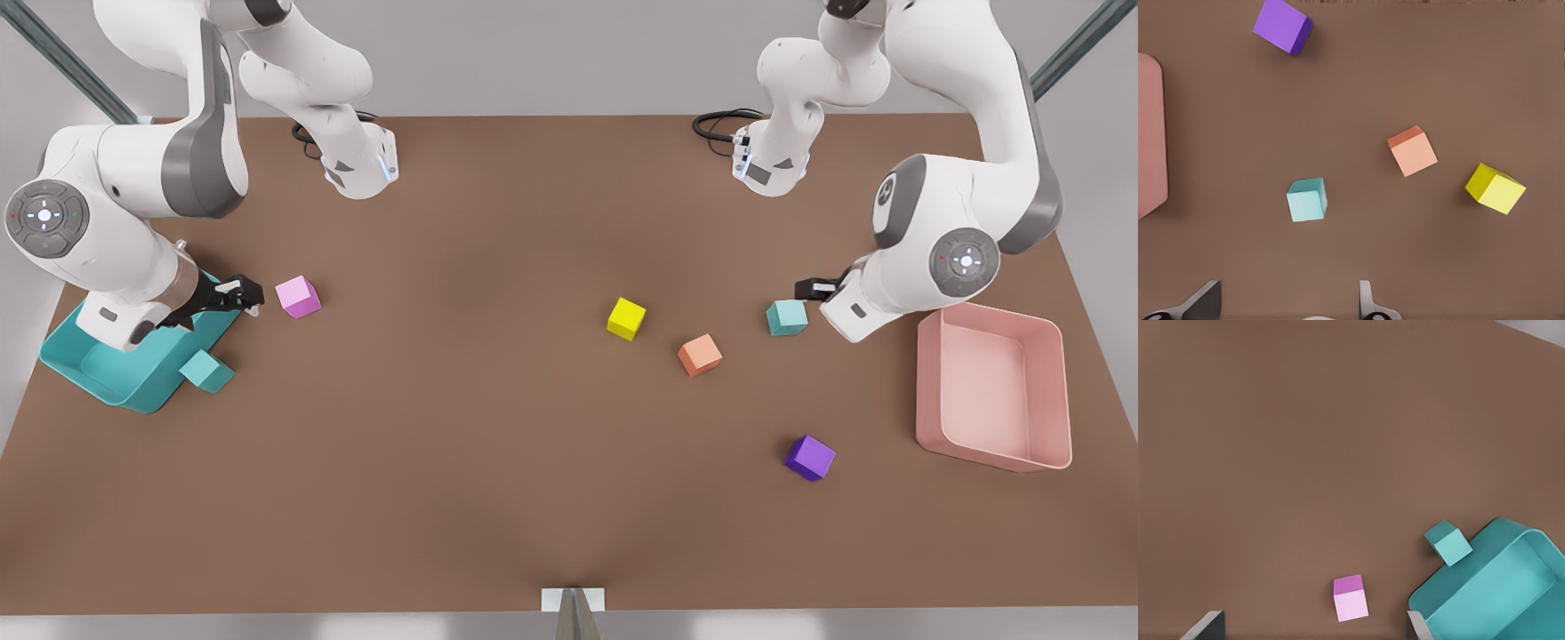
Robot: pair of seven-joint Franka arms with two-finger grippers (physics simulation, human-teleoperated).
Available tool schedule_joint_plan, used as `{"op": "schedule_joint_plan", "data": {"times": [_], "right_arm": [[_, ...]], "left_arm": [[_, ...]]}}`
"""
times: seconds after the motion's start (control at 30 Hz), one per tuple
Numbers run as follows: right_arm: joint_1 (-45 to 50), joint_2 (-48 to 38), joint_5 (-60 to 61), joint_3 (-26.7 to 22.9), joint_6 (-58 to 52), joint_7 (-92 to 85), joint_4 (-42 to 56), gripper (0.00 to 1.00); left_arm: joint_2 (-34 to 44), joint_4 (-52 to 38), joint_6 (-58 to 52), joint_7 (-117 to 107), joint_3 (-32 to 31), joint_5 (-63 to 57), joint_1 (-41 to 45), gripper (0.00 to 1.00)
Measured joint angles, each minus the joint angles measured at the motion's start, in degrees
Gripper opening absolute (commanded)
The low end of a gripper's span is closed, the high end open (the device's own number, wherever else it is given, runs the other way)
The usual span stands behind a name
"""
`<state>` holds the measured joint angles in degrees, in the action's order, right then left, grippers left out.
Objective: Stack the two blue cubes on top of each other
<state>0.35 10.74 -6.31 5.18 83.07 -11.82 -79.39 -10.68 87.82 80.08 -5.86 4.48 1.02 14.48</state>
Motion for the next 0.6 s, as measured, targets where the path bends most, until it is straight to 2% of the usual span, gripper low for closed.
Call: {"op": "schedule_joint_plan", "data": {"times": [0.17,0.27,0.43,0.6], "right_arm": [[0.07,0.2,-0.31,0.06,0.07,-0.55,-0.02,1.0],[-0.34,4.95,-2.3,0.04,0.68,-2.75,-0.78,1.0],[-6.21,15.11,-5.94,0.09,8.33,-9.51,-3.46,1.0],[-13.99,18.19,-6.34,0.44,21.85,-19.29,-12.54,1.0]], "left_arm": [[-0.01,-0.24,0.15,0.16,0.01,0.15,0.01,1.0],[-0.21,-0.28,0.27,0.24,0.02,0.19,0.03,1.0],[-1.15,-0.59,0.37,0.34,0.09,0.25,-0.1,1.0],[-1.24,-0.75,0.35,0.43,0.08,0.32,-0.04,1.0]]}}
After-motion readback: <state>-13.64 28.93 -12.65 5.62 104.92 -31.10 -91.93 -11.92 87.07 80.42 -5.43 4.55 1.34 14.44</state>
